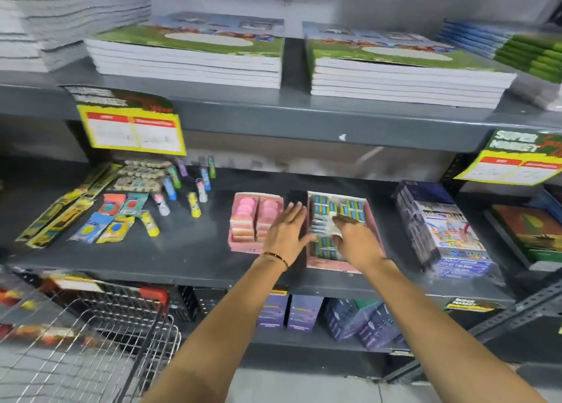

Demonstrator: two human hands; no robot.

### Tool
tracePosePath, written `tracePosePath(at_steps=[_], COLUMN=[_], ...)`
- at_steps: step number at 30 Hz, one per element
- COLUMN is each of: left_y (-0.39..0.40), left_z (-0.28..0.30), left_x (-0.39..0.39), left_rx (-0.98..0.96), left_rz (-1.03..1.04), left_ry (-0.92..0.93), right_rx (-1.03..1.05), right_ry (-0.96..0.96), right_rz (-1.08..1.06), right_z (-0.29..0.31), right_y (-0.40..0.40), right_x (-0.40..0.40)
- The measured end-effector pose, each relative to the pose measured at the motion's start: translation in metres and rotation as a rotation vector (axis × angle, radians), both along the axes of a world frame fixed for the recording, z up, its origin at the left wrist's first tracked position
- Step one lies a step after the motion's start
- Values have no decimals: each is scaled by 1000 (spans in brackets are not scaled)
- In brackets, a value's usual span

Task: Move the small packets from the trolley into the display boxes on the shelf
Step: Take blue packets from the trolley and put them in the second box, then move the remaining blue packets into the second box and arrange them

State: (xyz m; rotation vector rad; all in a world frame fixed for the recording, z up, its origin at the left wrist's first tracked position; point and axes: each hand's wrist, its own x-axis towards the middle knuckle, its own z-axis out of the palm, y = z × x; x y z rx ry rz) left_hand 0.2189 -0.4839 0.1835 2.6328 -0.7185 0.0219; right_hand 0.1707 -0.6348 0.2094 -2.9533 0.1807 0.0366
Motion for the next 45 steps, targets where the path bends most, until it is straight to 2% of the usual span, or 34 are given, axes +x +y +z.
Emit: tracePosePath(at_steps=[3,7,12,16,21,26,32,36,40,42,45], left_y=[68,183,344,426,481,500,492,487,484,488,501], left_z=[0,-4,-34,-83,-181,-282,-352,-384,-394,-397,-394], left_x=[-10,-32,-86,-137,-200,-233,-233,-240,-235,-230,-223], left_rx=[5,8,61,6,13,9,-6,-39,-67,-121,-318], left_rz=[141,300,602,818,1000,981,884,934,966,1100,1362], left_ry=[-98,-74,56,233,506,725,845,748,790,780,771], right_rx=[43,72,162,140,-35,-364,-657,-742,-645,-563,-363], right_ry=[-157,-244,-91,87,330,542,619,583,612,653,649], right_rz=[202,424,686,874,1111,1457,1784,1882,1891,1799,1449], right_z=[4,-5,-30,-70,-152,-262,-379,-405,-407,-407,-401], right_y=[58,153,307,399,487,538,546,540,540,544,558], right_x=[2,12,9,-4,-19,-31,-49,-53,-49,-47,-41])
